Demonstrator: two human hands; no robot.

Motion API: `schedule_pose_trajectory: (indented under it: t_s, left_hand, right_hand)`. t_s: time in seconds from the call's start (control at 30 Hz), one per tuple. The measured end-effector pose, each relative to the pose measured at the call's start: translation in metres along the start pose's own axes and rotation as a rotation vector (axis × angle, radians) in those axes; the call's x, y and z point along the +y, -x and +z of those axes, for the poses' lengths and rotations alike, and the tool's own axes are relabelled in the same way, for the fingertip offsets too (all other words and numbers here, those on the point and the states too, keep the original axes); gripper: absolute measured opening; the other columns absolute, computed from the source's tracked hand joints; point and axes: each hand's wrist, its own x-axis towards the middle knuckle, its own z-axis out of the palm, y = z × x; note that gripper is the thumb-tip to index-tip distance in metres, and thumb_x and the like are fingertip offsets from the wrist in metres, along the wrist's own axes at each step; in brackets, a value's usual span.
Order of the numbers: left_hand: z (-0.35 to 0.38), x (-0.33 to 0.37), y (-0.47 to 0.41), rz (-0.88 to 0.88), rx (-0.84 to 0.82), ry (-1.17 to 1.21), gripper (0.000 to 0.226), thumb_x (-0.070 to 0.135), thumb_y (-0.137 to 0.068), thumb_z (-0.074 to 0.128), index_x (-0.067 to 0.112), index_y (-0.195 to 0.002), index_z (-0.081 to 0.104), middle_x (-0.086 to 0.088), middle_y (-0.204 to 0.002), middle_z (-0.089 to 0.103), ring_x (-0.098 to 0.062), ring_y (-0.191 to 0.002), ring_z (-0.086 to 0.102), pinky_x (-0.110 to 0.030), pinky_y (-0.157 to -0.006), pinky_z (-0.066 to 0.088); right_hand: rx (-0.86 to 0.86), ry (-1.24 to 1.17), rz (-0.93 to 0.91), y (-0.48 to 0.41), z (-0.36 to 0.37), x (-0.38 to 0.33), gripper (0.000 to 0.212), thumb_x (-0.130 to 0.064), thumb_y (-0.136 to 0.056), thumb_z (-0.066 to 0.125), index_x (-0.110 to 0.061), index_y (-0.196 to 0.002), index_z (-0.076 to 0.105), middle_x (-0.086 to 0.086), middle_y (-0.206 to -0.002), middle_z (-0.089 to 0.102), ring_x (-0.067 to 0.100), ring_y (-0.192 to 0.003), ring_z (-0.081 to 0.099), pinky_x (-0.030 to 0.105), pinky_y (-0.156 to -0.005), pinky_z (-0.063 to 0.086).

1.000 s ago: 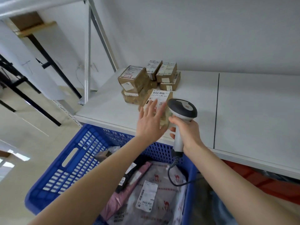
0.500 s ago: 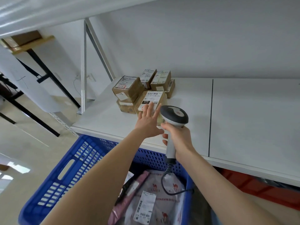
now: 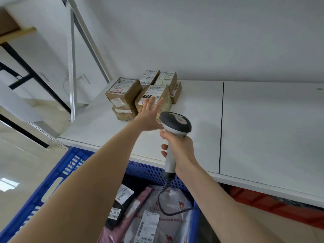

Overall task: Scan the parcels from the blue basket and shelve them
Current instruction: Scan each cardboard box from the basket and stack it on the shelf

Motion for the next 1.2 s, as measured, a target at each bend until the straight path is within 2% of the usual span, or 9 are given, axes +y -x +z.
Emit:
schedule_pose_trajectory:
  t_s: [0.13, 0.27, 0.4, 0.5, 0.63, 0.77, 0.87, 1.03, 1.2]
  left_hand:
    - [-0.002, -0.003, 0.005, 0.024, 0.034, -0.08, 0.107, 0.033, -0.082, 0.071, 0.029, -0.152, -0.01, -0.009, -0.16, -0.013, -0.032, -0.146, -0.013, -0.049, -0.118, 0.002]
    - [0.01, -0.012, 0.042, 0.027, 0.177, -0.024, 0.097, 0.036, -0.08, 0.07, 0.026, -0.153, 0.005, -0.008, -0.159, 0.003, -0.031, -0.144, 0.016, -0.041, -0.116, 0.019]
    - [0.034, -0.046, 0.1, -0.042, 0.11, 0.0, 0.084, 0.037, -0.085, 0.063, 0.022, -0.152, 0.015, -0.004, -0.158, 0.011, -0.033, -0.129, 0.042, -0.041, -0.1, 0.041]
    - [0.056, -0.083, 0.152, -0.102, 0.034, 0.009, 0.075, 0.036, -0.088, 0.06, 0.022, -0.151, 0.022, -0.004, -0.156, 0.018, -0.031, -0.116, 0.054, -0.04, -0.09, 0.047]
    - [0.098, -0.134, 0.216, -0.265, -0.059, 0.073, 0.065, 0.032, -0.087, 0.061, 0.019, -0.145, 0.035, -0.005, -0.15, 0.027, -0.029, -0.12, 0.053, -0.042, -0.095, 0.046]
    - [0.141, -0.171, 0.264, -0.449, -0.18, 0.135, 0.058, 0.031, -0.088, 0.058, 0.017, -0.142, 0.039, -0.008, -0.147, 0.031, -0.028, -0.125, 0.047, -0.04, -0.1, 0.043]
    - [0.168, -0.193, 0.278, -0.63, -0.267, 0.215, 0.073, 0.043, -0.085, 0.063, 0.015, -0.145, 0.034, -0.011, -0.144, 0.033, -0.029, -0.124, 0.046, -0.039, -0.101, 0.043]
    - [0.214, -0.231, 0.265, -0.868, -0.263, 0.466, 0.108, 0.054, -0.072, 0.074, 0.019, -0.153, 0.011, -0.016, -0.148, 0.027, -0.034, -0.132, 0.038, -0.043, -0.108, 0.037]
    - [0.258, -0.262, 0.238, -1.07, -0.238, 0.555, 0.125, 0.073, -0.054, 0.074, 0.028, -0.151, 0.01, -0.019, -0.15, 0.026, -0.038, -0.135, 0.033, -0.048, -0.109, 0.036]
  right_hand:
    - [-0.013, -0.008, 0.016, 0.002, -0.001, 0.0, 0.02, -0.017, -0.081, 0.074, -0.013, -0.099, 0.064, 0.003, -0.081, 0.066, 0.014, -0.074, 0.063, 0.026, -0.065, 0.057]
    - [-0.018, 0.014, 0.026, 0.006, -0.001, 0.003, 0.019, -0.017, -0.081, 0.073, -0.012, -0.097, 0.065, 0.002, -0.082, 0.066, 0.015, -0.072, 0.064, 0.026, -0.062, 0.055]
    - [-0.024, 0.1, 0.055, 0.015, 0.006, 0.015, 0.016, -0.017, -0.081, 0.07, -0.006, -0.093, 0.066, 0.005, -0.076, 0.066, 0.015, -0.06, 0.059, 0.025, -0.056, 0.05]
    - [-0.106, 0.167, 0.125, 0.028, 0.018, 0.038, 0.011, -0.014, -0.084, 0.068, -0.005, -0.09, 0.065, 0.011, -0.076, 0.07, 0.013, -0.049, 0.054, 0.023, -0.05, 0.047]
    - [-0.218, 0.288, 0.3, 0.042, 0.034, 0.085, 0.011, -0.017, -0.087, 0.067, -0.008, -0.091, 0.062, 0.01, -0.064, 0.069, 0.01, -0.039, 0.05, 0.019, -0.045, 0.043]
    - [-0.239, 0.347, 0.43, 0.041, 0.049, 0.137, 0.014, -0.017, -0.087, 0.068, -0.005, -0.092, 0.064, 0.012, -0.063, 0.067, 0.01, -0.037, 0.049, 0.017, -0.041, 0.042]
    - [-0.198, 0.352, 0.49, 0.028, 0.064, 0.172, 0.014, -0.017, -0.088, 0.066, -0.005, -0.093, 0.063, 0.011, -0.06, 0.066, 0.01, -0.034, 0.048, 0.015, -0.039, 0.041]
    - [-0.168, 0.352, 0.58, -0.007, 0.086, 0.228, 0.014, -0.018, -0.088, 0.065, -0.008, -0.095, 0.059, 0.01, -0.063, 0.067, 0.008, -0.034, 0.049, 0.016, -0.041, 0.042]
    - [-0.122, 0.377, 0.639, -0.036, 0.086, 0.263, 0.013, -0.019, -0.086, 0.068, -0.008, -0.086, 0.061, 0.01, -0.07, 0.068, 0.007, -0.039, 0.05, 0.019, -0.045, 0.043]
